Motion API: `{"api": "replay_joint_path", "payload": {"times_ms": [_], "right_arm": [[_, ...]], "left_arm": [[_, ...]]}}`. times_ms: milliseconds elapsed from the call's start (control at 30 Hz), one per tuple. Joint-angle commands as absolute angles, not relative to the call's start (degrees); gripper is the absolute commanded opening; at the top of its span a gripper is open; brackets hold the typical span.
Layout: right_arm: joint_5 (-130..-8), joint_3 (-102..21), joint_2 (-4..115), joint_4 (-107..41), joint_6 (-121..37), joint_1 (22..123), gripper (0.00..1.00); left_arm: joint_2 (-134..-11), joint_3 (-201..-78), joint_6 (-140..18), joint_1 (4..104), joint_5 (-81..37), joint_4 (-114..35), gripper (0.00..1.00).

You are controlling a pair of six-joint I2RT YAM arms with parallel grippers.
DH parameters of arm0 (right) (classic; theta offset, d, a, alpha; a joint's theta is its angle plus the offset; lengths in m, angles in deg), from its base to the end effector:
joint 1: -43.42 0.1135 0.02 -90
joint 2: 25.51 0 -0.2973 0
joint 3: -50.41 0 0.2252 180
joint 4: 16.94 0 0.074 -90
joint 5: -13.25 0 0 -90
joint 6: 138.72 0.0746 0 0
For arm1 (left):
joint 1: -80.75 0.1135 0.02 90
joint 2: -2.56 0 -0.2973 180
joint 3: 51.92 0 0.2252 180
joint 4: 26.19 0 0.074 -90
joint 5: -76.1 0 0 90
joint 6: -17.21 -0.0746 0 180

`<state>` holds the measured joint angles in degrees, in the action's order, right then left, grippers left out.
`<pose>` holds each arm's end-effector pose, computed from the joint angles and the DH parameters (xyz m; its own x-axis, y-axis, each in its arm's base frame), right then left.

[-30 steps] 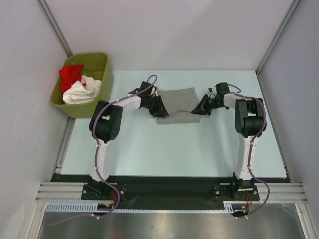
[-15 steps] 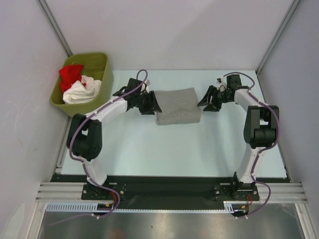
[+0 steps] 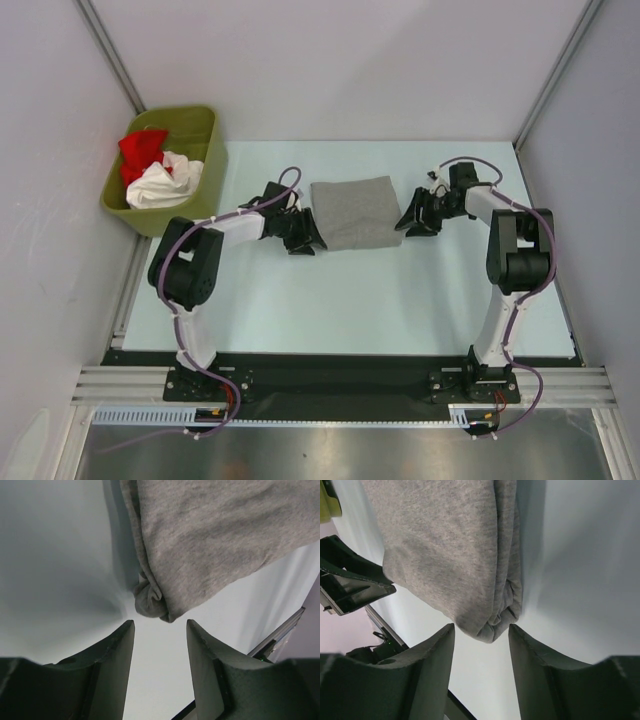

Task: Fold and stack the t-shirts
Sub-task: Fold the tshirt

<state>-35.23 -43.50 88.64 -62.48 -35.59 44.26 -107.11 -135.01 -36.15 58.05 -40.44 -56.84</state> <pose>0.4054 0.0554 0.1884 -0.9523 0.1561 -0.2622 -0.0683 0.7282 0.6819 0.3540 -0.1842 0.1743 -0.9616 -0.1765 -0.2101 -0.0069 0.7810 -0.6245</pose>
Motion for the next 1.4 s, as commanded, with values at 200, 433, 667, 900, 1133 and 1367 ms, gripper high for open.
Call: {"api": "replay_joint_path", "payload": {"times_ms": [200, 433, 667, 900, 1133, 1367], "right_arm": [[-33.7, -43.7, 91.4, -59.5, -37.2, 46.8, 0.44], [-33.3, -42.4, 91.2, -59.7, -37.4, 46.9, 0.31], [-35.6, -42.5, 89.8, -60.5, -37.8, 46.1, 0.07], [-48.3, -48.9, 91.2, -74.2, -46.2, 44.9, 0.00], [-43.8, -46.3, 90.3, -71.2, -44.9, 45.5, 0.00], [-44.9, -46.1, 89.6, -72.3, -43.2, 45.4, 0.27]], "left_arm": [[-109.4, -138.3, -33.8, 58.1, -41.2, -52.3, 0.51], [-111.4, -140.4, -34.6, 58.2, -41.1, -52.8, 0.48], [-113.2, -142.9, -36.6, 58.5, -41.1, -56.5, 0.00], [-110.6, -140.4, -42.4, 61.0, -41.1, -63.3, 0.00], [-111.5, -138.9, -42.9, 61.1, -46.8, -61.8, 0.00], [-107.9, -138.6, -43.4, 60.7, -48.9, -61.5, 0.27]]}}
